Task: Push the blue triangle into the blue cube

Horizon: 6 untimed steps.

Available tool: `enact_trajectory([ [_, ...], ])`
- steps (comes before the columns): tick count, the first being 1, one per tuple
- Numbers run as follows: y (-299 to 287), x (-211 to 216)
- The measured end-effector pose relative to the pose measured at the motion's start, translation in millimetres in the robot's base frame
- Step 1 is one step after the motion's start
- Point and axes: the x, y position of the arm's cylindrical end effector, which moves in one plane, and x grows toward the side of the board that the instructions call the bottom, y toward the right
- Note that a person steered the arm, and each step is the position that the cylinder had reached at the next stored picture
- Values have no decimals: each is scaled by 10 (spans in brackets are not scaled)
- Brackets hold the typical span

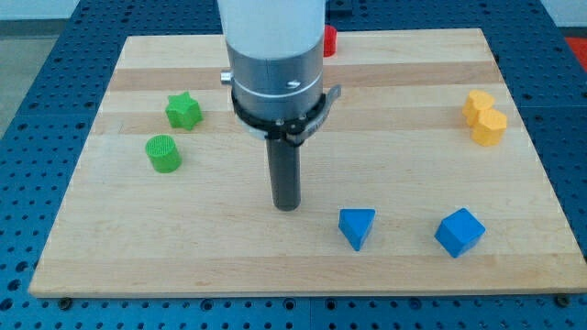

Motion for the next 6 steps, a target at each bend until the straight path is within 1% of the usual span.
enact_trajectory([
  [1, 111, 256],
  [2, 501, 282],
  [4, 1467, 282],
  [5, 1738, 282],
  [6, 1677, 282],
])
